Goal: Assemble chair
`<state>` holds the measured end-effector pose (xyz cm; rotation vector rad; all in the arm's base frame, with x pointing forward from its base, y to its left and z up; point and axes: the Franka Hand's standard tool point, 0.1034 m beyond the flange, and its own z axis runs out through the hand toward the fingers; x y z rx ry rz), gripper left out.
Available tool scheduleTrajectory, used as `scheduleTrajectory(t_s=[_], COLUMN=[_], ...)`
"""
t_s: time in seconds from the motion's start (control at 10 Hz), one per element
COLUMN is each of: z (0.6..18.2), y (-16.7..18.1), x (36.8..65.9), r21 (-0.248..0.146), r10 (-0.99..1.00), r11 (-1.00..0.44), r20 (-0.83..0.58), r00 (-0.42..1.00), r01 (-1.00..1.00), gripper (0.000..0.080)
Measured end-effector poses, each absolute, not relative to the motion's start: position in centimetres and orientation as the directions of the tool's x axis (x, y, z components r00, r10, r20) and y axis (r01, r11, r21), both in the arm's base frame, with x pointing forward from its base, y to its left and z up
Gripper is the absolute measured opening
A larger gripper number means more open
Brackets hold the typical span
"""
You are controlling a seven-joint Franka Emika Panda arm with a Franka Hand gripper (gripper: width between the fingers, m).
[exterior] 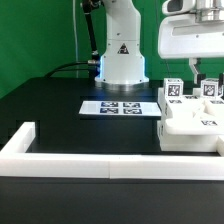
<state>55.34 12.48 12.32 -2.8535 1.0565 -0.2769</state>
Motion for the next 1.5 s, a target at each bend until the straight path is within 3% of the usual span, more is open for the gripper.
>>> scheduleTrajectory(t_s=[0.5, 0.7, 0.8, 0.9, 1.0, 1.1, 1.5], z=[12.06, 12.04, 12.01, 12.01, 12.01, 11.99, 11.91], y=[12.39, 12.39, 12.37, 12.37, 12.38, 12.40, 12.71], x=[55.44, 55.42, 55.40, 55.40, 55.39, 55.36, 55.23], r21=[-0.202, -0.204, -0.202, -0.201, -0.198, -0.190, -0.136], r10=[-0.909, -0.919, -0.913, -0.898, -0.880, -0.834, -0.530], r11=[-0.415, -0.393, -0.406, -0.438, -0.473, -0.550, -0.847], r20=[0.049, 0.042, 0.045, 0.052, 0.060, 0.077, 0.150], r00=[0.414, 0.393, 0.406, 0.437, 0.471, 0.546, 0.835], r01=[-0.887, -0.897, -0.891, -0.876, -0.858, -0.813, -0.514], gripper=[0.0288, 0.0302, 0.0302, 0.0490, 0.0598, 0.0634, 0.0649])
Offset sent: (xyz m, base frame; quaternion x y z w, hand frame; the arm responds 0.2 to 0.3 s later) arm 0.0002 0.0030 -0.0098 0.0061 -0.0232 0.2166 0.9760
